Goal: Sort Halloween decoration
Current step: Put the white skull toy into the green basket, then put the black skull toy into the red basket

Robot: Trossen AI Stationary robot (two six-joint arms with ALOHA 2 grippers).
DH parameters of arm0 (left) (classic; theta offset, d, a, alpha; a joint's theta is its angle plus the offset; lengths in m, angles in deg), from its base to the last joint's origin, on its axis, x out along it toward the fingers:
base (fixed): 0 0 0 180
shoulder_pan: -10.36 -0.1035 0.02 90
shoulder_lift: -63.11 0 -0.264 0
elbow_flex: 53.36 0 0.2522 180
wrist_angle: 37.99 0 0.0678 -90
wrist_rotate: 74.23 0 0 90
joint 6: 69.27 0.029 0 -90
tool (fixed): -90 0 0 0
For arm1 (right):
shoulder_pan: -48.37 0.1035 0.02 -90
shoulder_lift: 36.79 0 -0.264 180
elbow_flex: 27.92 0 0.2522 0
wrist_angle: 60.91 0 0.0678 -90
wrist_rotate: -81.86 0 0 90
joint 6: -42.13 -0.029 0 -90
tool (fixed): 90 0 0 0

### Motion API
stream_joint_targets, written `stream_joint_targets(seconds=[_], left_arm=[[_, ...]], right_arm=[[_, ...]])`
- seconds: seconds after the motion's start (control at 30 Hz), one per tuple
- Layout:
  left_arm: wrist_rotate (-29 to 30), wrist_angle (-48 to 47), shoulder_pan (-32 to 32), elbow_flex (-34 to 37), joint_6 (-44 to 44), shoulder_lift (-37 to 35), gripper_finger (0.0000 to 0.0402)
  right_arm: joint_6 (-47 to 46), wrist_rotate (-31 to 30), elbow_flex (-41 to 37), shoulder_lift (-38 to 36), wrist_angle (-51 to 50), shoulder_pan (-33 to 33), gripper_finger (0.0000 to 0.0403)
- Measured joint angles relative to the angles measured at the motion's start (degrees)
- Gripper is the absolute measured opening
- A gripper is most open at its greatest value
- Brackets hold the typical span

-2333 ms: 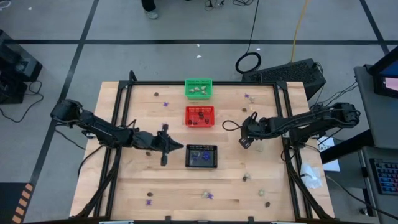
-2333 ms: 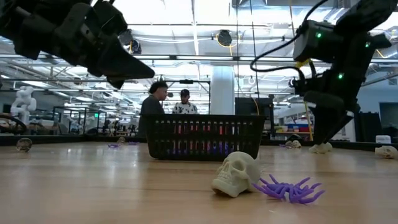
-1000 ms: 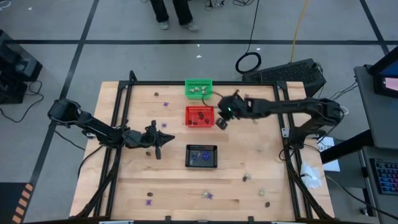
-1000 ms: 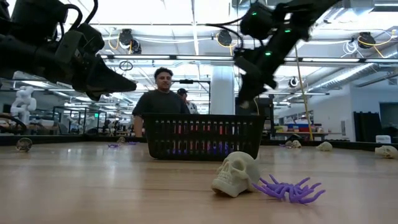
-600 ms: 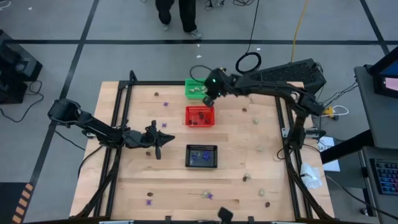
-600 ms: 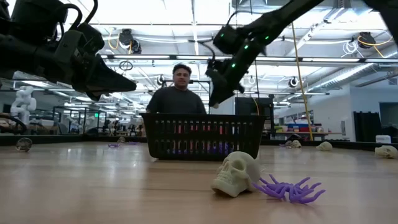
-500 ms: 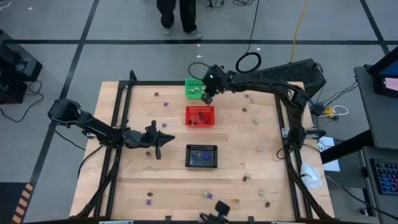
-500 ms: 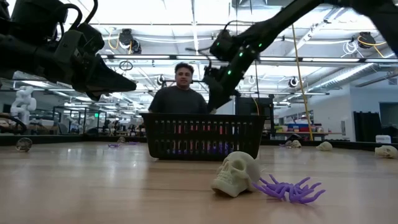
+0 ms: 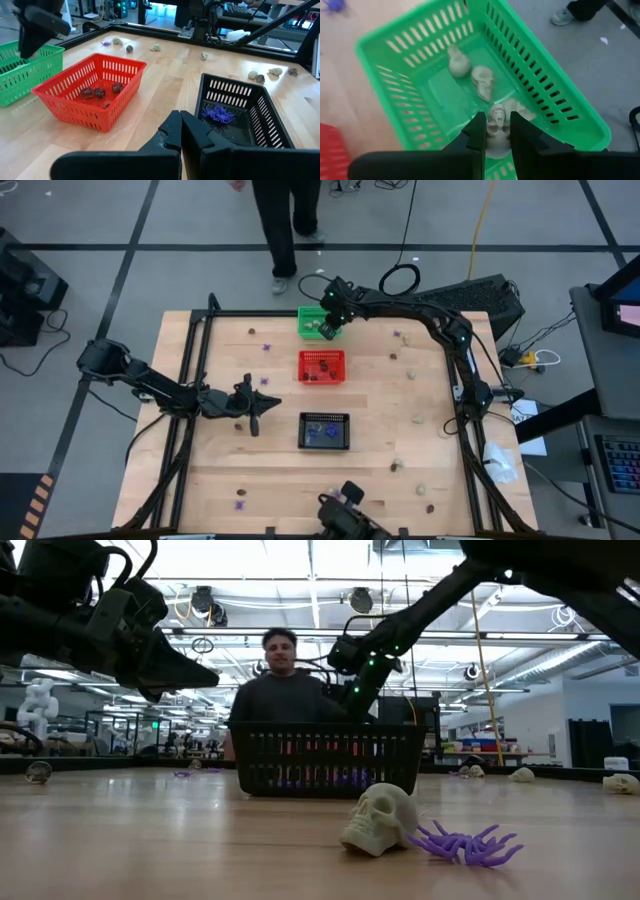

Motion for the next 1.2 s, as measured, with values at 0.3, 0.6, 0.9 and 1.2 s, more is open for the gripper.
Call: stream_joint_targets(seconds=[0.3,0.6,0.9,1.2], left_arm=[[-0.01,0.0,0.0,0.0,0.0,0.0,0.0],[0.0,-0.01,0.0,0.0,0.0,0.0,0.0],[0.47,0.0,0.0,0.0,0.07,0.0,0.0],[0.27,-0.03,0.0,0.0,6.26,0.0,0.0]], right_arm=[[0.06,-0.2,0.0,0.6,-0.33,-0.73,0.0116],[2.15,-0.57,0.0,-4.67,-1.06,0.27,0.013],[5.21,-0.54,-0.23,-7.07,-0.07,5.62,0.0007],[4.2,-4.25,-8.68,-9.62,11.37,11.94,0.0002]])
